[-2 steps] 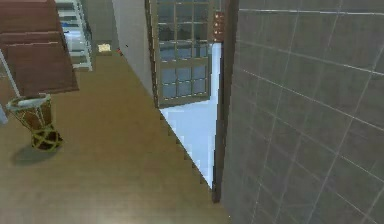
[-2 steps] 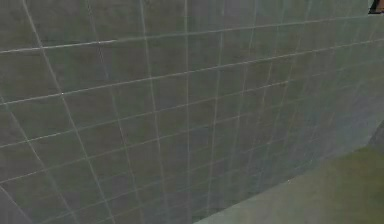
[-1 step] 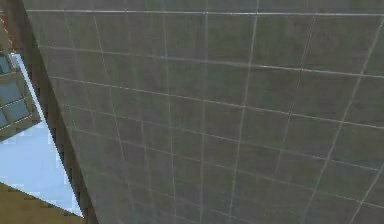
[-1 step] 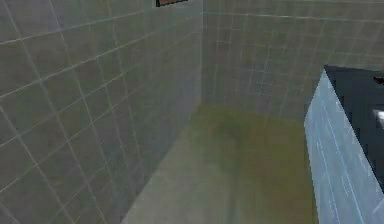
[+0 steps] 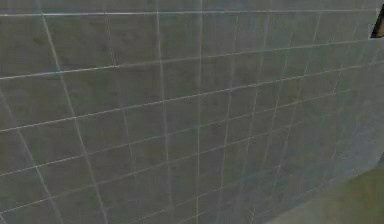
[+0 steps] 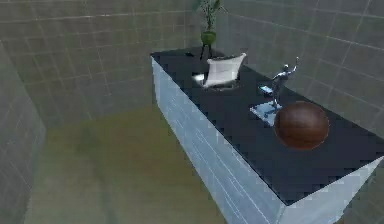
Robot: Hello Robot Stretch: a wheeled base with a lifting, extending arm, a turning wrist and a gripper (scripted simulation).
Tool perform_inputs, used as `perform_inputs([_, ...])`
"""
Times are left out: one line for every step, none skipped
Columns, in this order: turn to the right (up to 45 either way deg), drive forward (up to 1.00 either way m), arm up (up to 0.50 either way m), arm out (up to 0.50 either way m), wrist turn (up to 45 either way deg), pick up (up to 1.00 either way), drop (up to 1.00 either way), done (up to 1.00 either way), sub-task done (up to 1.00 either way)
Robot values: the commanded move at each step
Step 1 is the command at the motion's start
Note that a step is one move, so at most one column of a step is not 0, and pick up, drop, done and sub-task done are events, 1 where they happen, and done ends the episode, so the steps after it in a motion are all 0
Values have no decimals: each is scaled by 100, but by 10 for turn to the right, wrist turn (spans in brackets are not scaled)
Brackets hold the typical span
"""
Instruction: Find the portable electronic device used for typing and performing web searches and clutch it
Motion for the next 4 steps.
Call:
perform_inputs([450,0,0,0,0,0,0,0,0])
perform_inputs([390,0,0,0,0,0,0,0,0])
perform_inputs([0,90,0,0,0,0,0,0,0])
perform_inputs([-450,0,0,0,0,0,0,0,0])
